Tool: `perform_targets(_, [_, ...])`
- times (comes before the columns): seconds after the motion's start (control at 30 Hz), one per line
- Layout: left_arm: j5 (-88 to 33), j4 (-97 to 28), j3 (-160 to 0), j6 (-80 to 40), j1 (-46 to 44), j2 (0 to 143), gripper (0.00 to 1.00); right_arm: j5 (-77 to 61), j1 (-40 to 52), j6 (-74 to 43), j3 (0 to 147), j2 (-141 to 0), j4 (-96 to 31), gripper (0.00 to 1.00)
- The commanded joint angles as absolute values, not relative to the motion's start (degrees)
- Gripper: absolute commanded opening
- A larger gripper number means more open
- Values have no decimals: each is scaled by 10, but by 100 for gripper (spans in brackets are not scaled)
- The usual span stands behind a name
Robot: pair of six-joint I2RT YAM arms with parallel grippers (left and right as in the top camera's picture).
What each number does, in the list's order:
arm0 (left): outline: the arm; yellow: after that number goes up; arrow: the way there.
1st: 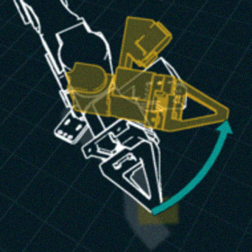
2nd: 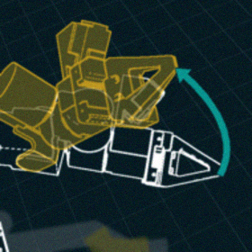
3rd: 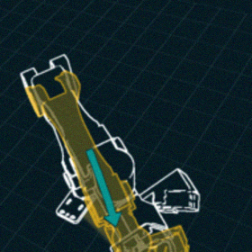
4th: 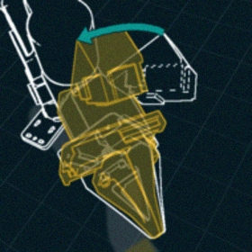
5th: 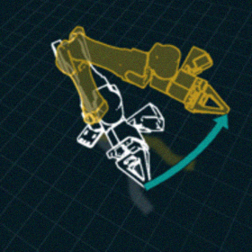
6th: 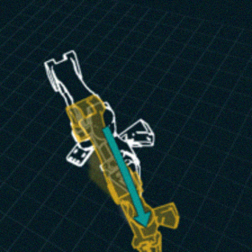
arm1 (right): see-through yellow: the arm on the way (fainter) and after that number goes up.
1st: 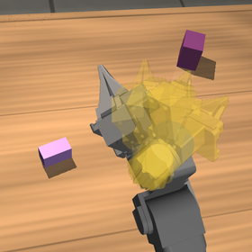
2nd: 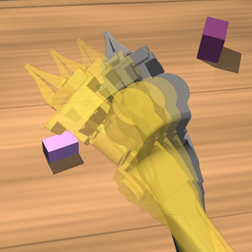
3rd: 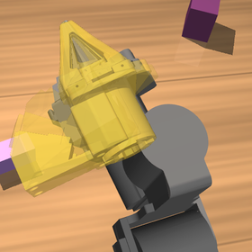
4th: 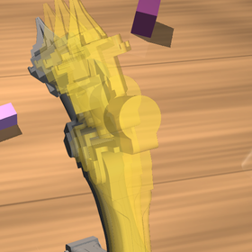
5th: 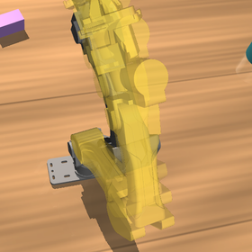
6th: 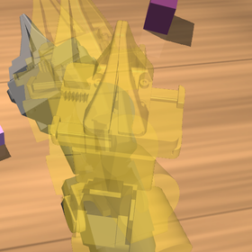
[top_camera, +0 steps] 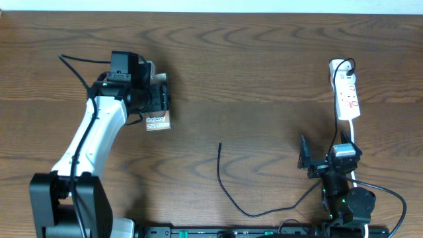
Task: Plug charger to phone and switch on socket
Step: 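Lift the phone with the left gripper and tilt it upright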
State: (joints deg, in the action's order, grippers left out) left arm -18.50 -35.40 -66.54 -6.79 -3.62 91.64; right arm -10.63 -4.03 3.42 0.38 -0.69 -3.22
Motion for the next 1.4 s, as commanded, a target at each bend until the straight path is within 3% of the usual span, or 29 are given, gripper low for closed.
perform_targets(0.0, [-258,-355,-667,-143,-38,887,7,-104,-37,39,3,-3,-35,99])
perform_targets(0.33, [-403,-361,-667,-265,-26,875,7,-104,-37,39,3,-3,-35,99])
perform_targets(0.87, [-733,-361,-667,-351,88,875,7,-104,-37,39,3,-3,-35,99])
perform_targets(1.17, [-783,-361,-667,-437,123,875,7,-104,-37,39,3,-3,-35,99])
perform_targets(1.37, [-791,-361,-667,-576,124,875,7,-104,-37,39,3,-3,-35,99])
